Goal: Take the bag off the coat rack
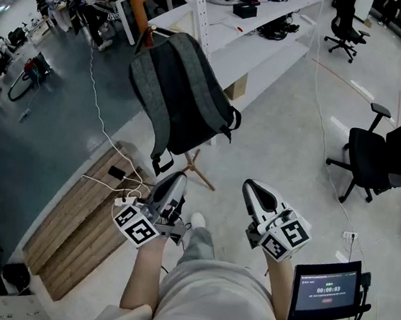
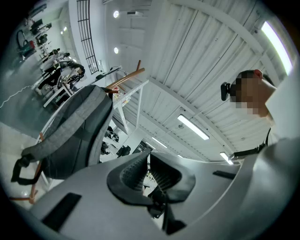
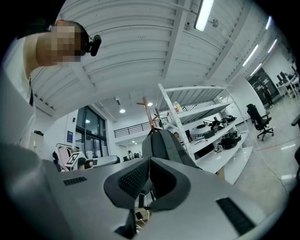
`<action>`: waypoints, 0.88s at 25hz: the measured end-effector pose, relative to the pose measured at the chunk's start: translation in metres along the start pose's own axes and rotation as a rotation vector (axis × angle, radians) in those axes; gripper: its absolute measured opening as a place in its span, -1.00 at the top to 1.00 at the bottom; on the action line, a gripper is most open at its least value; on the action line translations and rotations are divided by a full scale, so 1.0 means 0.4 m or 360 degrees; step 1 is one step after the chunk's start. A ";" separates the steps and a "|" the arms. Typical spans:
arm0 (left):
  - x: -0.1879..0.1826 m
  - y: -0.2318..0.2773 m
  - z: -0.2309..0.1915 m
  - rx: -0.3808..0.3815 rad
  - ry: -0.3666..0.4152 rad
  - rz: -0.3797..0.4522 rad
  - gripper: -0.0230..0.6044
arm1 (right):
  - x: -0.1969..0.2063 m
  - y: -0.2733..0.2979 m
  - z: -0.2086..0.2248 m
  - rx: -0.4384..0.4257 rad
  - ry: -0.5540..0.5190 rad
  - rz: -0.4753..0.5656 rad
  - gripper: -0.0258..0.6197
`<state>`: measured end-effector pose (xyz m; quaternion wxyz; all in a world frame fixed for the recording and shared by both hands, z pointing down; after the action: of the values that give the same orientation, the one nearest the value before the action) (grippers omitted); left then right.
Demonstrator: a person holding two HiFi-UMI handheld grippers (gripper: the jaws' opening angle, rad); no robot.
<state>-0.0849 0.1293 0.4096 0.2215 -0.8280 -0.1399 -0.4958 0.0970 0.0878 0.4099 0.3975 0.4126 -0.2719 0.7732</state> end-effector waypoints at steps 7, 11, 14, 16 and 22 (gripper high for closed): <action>-0.143 0.119 -0.286 -0.0019 0.0051 0.0056 0.91 | -0.064 0.296 0.111 0.0040 0.0017 0.0068 0.88; -0.223 0.162 -0.418 -0.0027 0.0104 0.0057 0.90 | -0.106 0.462 0.146 0.0035 -0.0006 0.0094 0.88; -0.275 0.176 -0.492 -0.0034 0.0132 0.0080 0.90 | -0.124 0.559 0.174 0.0040 -0.0014 0.0099 0.88; -0.305 0.181 -0.528 -0.0041 0.0150 0.0091 0.90 | -0.134 0.612 0.189 0.0030 -0.0017 0.0098 0.88; -0.397 0.191 -0.578 -0.0134 0.0293 0.0152 0.90 | -0.175 0.726 0.226 -0.0074 -0.0029 0.0056 0.88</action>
<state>-0.3004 -0.0557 0.3470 0.2217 -0.7932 -0.0583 -0.5641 -0.0845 -0.1628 0.3696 0.3909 0.4054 -0.3007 0.7697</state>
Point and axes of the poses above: the fingertips, and each gripper's own axes: y forward along the fingers, z to its right, x out of its underside, the point moved 2 cm from there along -y, backward along the fingers, and after that the axes turned 13 degrees about y, right-handed, at the moved point
